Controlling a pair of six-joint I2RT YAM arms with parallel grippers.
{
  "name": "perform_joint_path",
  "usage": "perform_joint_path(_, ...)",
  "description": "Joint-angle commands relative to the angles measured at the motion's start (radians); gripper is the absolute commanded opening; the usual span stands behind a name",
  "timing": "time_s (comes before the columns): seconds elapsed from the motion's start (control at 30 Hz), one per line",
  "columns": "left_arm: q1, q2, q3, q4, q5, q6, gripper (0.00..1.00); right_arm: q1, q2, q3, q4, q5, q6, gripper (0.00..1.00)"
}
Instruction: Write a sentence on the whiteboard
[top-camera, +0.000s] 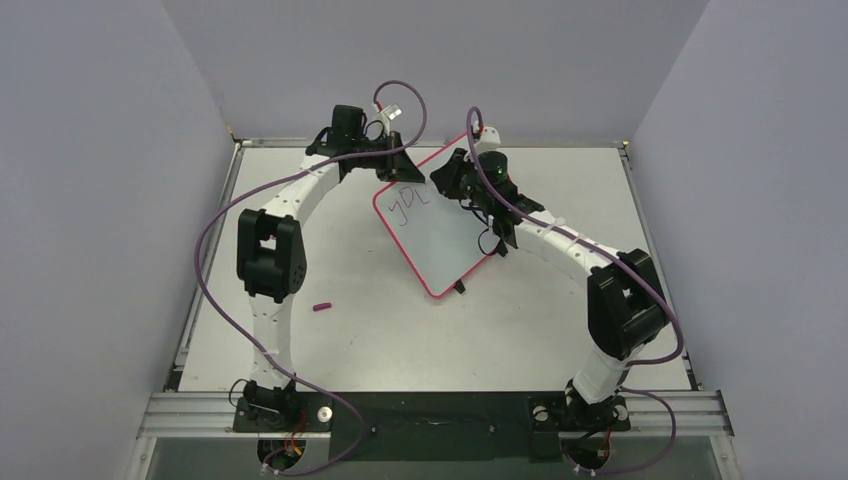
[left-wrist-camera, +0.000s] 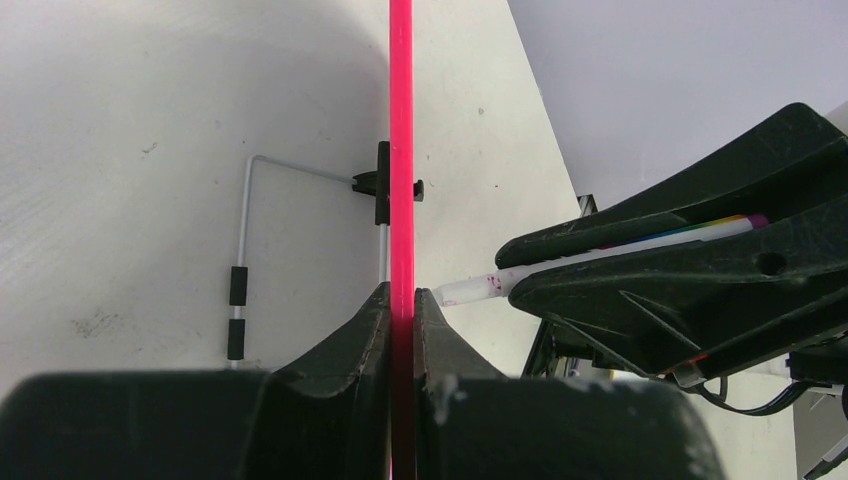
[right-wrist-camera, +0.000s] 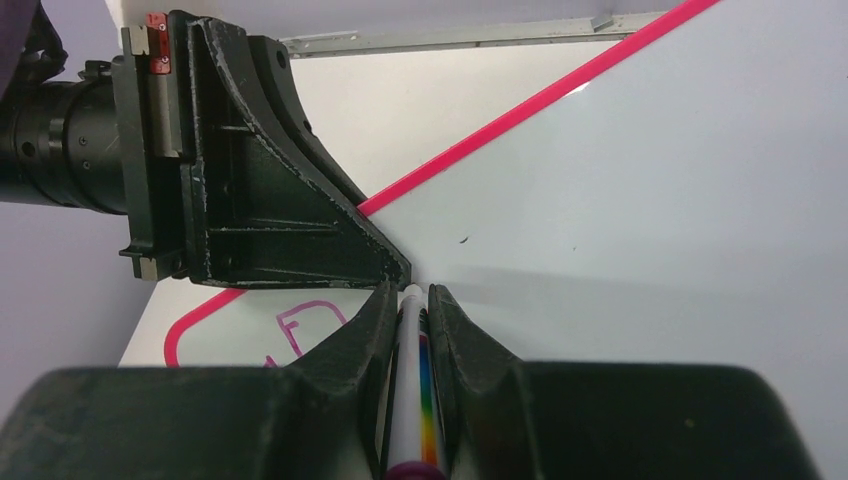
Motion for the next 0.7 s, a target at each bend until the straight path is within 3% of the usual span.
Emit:
perform_joint_path(0.0, -0.007, -0.115, 0.019, 0.076, 0.109, -0.030, 0.00, -0.008, 0.020, 0.059, 0.012, 0.010, 0.002, 0.00)
perform_joint_path(0.67, -0.007, -0.118, 0.015, 0.097, 0.106, -0.047, 0.00, -0.004, -0.052, -0.114, 0.063, 0.007, 0.034, 0.00)
